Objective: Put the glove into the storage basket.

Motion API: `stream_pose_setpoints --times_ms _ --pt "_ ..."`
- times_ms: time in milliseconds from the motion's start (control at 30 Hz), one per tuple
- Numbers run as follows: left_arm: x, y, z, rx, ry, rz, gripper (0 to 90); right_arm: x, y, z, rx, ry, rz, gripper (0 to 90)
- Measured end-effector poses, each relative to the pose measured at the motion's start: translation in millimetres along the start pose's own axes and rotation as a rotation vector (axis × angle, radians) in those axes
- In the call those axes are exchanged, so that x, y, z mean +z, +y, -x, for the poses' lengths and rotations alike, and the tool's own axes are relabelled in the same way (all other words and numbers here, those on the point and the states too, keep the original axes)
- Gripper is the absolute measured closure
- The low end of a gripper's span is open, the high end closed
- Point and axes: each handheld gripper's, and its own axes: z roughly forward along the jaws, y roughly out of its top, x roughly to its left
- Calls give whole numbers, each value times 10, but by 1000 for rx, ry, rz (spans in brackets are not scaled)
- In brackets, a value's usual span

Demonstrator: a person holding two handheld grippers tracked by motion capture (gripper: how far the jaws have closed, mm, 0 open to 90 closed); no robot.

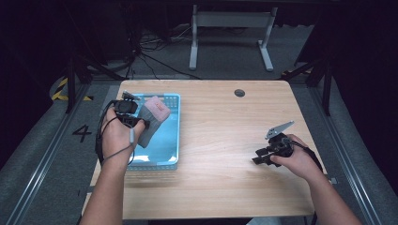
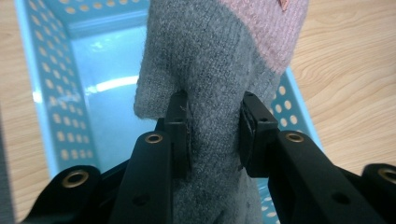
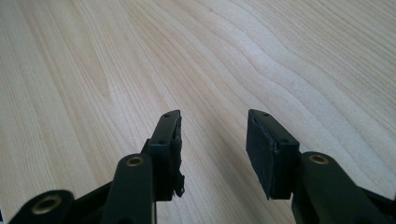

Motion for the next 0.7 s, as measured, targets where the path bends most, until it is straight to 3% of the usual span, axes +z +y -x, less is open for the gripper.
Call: stream_pose_setpoints --times_ms 267,433,700 --pt "304 -14 -72 -28 15 -61 689 -18 -29 -7 3 -3 2 557" --pt "460 -30 -144 -57 2 -98 689 -12 -44 -6 9 -5 -1 556" --pt "614 -59 -215 -105 -27 -116 688 -1 -55 -14 21 -6 -5 551"
